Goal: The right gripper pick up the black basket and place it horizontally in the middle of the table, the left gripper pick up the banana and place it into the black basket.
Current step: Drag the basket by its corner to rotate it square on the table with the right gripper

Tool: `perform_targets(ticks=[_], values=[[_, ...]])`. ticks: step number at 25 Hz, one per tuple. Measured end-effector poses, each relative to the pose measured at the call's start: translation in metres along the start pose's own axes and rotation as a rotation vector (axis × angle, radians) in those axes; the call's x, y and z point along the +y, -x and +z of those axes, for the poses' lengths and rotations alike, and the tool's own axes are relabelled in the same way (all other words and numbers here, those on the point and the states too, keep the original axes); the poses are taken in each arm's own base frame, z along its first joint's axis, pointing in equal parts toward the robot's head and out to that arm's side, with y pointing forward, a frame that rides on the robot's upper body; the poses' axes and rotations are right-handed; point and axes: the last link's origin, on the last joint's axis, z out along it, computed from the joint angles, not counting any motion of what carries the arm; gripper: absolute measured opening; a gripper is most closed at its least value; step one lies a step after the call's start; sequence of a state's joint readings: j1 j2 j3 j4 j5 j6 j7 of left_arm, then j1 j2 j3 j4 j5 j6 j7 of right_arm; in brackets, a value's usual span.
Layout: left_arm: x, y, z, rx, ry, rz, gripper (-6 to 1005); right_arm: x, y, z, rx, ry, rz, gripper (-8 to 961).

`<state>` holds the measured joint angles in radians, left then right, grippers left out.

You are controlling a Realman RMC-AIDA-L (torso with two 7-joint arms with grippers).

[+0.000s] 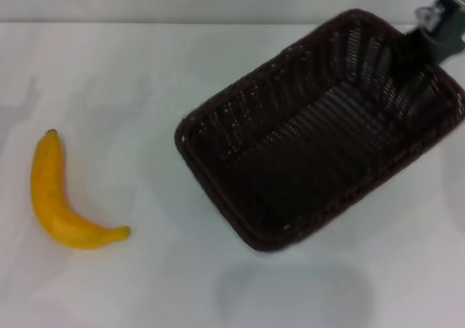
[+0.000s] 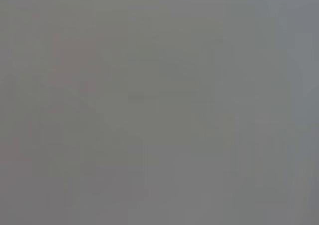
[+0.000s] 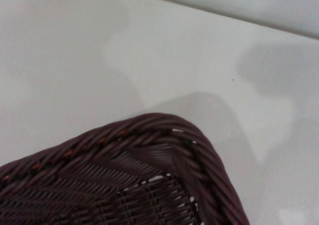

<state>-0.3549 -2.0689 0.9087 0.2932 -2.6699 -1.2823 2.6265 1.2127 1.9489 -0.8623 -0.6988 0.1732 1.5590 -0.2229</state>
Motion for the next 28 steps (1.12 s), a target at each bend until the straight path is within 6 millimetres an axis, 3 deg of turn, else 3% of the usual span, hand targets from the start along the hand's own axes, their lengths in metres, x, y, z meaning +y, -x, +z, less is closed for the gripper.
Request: perform_targets(ticks=[4, 8, 20, 28], values=[[0.0, -0.003, 0.005, 0.012, 0.005, 0.012, 824, -0.022, -0.019, 0.002, 0.021, 0.036, 0.139, 142], [-0.003, -0.009, 0.01, 0.037, -0.007, 0.028, 822, -0.028, -0.038, 0.004, 0.032, 0.069, 0.231, 141], [-0.004, -0.011, 0.028, 0.021, -0.011, 0.04, 816, -0.01, -0.056, 0.015, 0.062, 0.088, 0.285, 133], [-0.003, -0.01, 0.032, 0.015, -0.016, 0.049, 812, -0.001, -0.065, 0.024, 0.083, 0.04, 0.227, 124]])
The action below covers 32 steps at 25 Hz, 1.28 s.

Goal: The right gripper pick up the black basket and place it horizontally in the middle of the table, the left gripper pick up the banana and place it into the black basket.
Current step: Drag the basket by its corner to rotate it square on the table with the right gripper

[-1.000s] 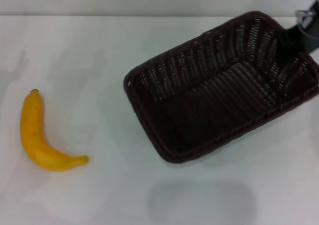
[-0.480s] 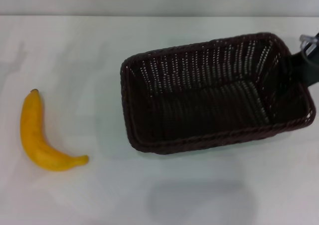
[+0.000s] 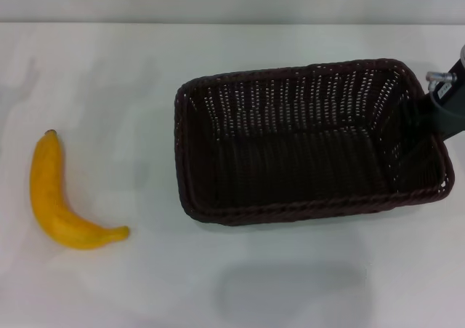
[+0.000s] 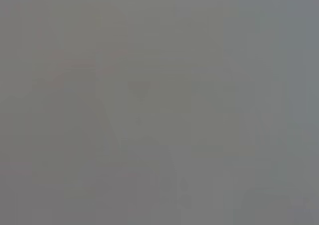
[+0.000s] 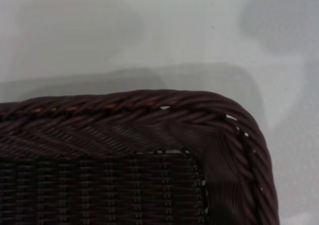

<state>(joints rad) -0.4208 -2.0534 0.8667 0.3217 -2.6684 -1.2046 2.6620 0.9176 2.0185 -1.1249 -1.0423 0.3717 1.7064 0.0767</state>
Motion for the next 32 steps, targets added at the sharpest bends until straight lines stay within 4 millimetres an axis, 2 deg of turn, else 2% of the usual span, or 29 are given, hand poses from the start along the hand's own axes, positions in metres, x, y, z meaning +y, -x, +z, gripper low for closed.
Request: perform_targets(ticks=[4, 8, 14, 18, 27, 32], values=[[0.0, 0.0, 0.001, 0.001, 0.001, 0.0, 810, 0.0, 0.0, 0.0, -0.004, 0.007, -0.022, 124], [0.0, 0.0, 0.001, 0.001, 0.0, 0.004, 808, 0.002, 0.001, 0.0, -0.024, 0.087, -0.031, 125], [-0.001, 0.0, 0.0, 0.0, -0.002, 0.01, 805, -0.006, 0.004, -0.007, -0.054, 0.142, -0.013, 241], [-0.002, 0.0, -0.001, -0.002, -0.004, 0.01, 803, -0.01, 0.007, -0.014, -0.052, 0.122, -0.017, 258], [-0.004, 0.001, -0.005, -0.008, -0.009, 0.012, 799, -0.011, 0.012, -0.04, -0.076, 0.077, -0.044, 288], [-0.004, 0.003, -0.007, -0.018, -0.011, 0.006, 796, -0.024, 0.017, -0.058, -0.152, 0.052, -0.057, 290]])
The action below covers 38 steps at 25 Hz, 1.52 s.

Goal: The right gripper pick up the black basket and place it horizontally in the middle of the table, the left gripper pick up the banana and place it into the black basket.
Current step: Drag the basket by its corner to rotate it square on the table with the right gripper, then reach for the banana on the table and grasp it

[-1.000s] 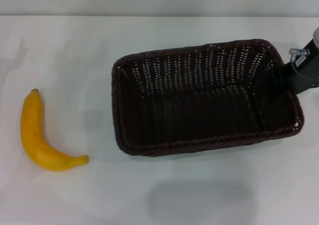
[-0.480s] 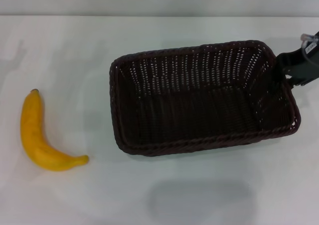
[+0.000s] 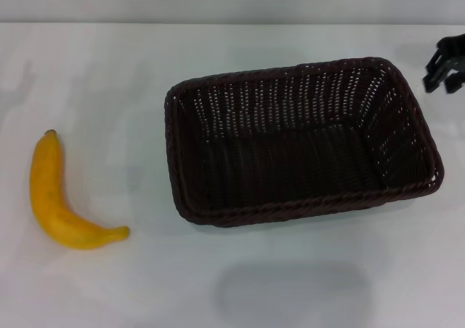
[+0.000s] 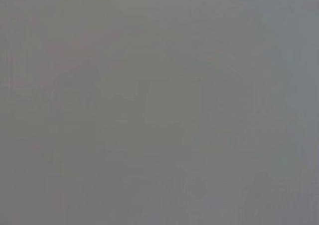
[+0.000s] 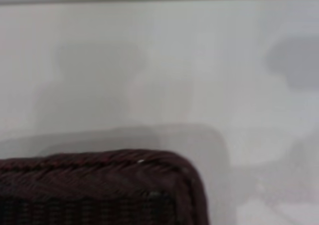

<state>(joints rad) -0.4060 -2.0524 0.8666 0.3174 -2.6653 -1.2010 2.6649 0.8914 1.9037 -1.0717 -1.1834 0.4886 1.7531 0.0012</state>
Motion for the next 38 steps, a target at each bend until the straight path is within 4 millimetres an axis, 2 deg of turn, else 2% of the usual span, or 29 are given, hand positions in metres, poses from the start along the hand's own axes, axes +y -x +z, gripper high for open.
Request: perform_targets(ticks=[6, 12, 17, 18, 19, 24, 28, 32, 35, 38], values=[[0.002, 0.002, 0.0, -0.009, 0.002, -0.007, 793, -0.014, -0.008, -0.003, -0.12, -0.064, -0.133, 305], [0.0, 0.0, 0.004, -0.013, 0.016, -0.037, 790, -0.044, -0.026, -0.004, -0.222, -0.205, -0.233, 333], [0.001, -0.001, 0.004, -0.042, 0.066, -0.047, 788, -0.079, -0.043, 0.003, -0.285, -0.275, -0.274, 357], [0.0, -0.003, 0.003, -0.046, 0.078, -0.064, 787, -0.095, -0.046, 0.001, -0.352, -0.31, -0.283, 361], [-0.001, -0.004, 0.003, -0.052, 0.086, -0.087, 787, -0.095, -0.046, 0.001, -0.352, -0.31, -0.283, 366], [-0.008, -0.015, 0.001, -0.079, 0.129, -0.147, 784, -0.136, -0.048, 0.004, -0.561, -0.334, -0.279, 389], [-0.007, -0.019, 0.007, -0.185, 0.197, -0.2, 782, -0.158, -0.056, 0.015, -0.646, -0.335, -0.267, 408], [-0.005, -0.026, 0.016, -0.385, 0.274, -0.296, 780, -0.173, -0.064, 0.029, -0.776, -0.313, -0.256, 582], [-0.006, -0.037, 0.024, -0.535, 0.31, -0.363, 779, -0.181, -0.069, 0.036, -0.877, -0.306, -0.254, 702], [0.001, -0.049, 0.031, -0.711, 0.335, -0.401, 777, -0.187, -0.072, 0.043, -0.945, -0.305, -0.237, 815]])
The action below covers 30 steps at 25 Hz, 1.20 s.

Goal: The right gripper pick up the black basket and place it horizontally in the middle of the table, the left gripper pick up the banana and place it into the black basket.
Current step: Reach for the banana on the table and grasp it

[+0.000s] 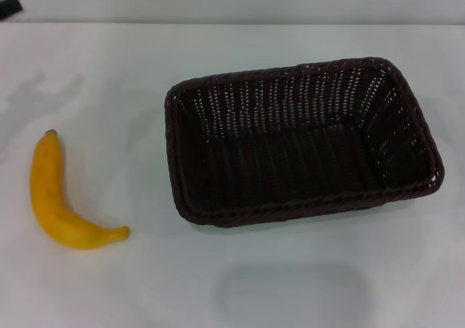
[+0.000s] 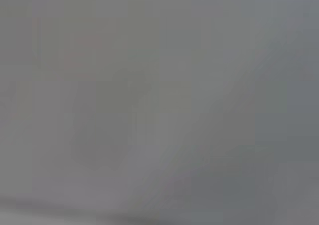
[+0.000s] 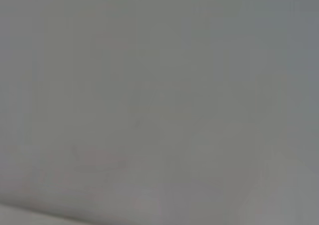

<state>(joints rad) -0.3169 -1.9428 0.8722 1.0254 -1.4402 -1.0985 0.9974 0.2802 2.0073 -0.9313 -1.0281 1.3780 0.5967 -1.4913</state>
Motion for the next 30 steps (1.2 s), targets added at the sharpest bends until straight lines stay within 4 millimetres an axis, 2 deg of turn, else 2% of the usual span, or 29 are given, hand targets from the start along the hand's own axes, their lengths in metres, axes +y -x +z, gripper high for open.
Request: perform_targets(ticks=[1, 6, 7, 9, 13, 19, 22, 26, 30], values=[[0.004, -0.003, 0.001, -0.073, -0.007, -0.017, 777, -0.001, -0.003, 0.002, -0.021, -0.011, 0.003, 853], [0.021, -0.015, 0.011, -0.32, -0.065, -0.101, 774, 0.001, -0.01, 0.009, -0.092, -0.034, -0.019, 866], [0.021, -0.015, 0.011, -0.32, -0.065, -0.101, 774, 0.003, -0.01, 0.01, -0.113, -0.032, -0.029, 869], [0.034, -0.021, 0.019, -0.459, -0.092, -0.128, 773, 0.005, -0.011, 0.01, -0.156, -0.029, -0.036, 874], [0.043, -0.024, 0.026, -0.56, -0.141, -0.155, 771, 0.007, -0.011, 0.005, -0.256, -0.027, -0.036, 873], [0.034, -0.013, 0.026, -0.758, -0.329, -0.264, 768, 0.023, -0.005, 0.009, -0.387, -0.013, -0.121, 873], [0.041, -0.01, 0.037, -0.878, -0.379, -0.275, 766, 0.017, -0.006, 0.005, -0.418, -0.043, -0.106, 872], [0.051, -0.009, 0.049, -0.953, -0.443, -0.252, 764, 0.015, -0.01, 0.005, -0.419, -0.07, -0.125, 872], [0.053, 0.008, 0.061, -1.008, -0.468, -0.263, 762, 0.016, -0.01, 0.007, -0.419, -0.079, -0.125, 871]])
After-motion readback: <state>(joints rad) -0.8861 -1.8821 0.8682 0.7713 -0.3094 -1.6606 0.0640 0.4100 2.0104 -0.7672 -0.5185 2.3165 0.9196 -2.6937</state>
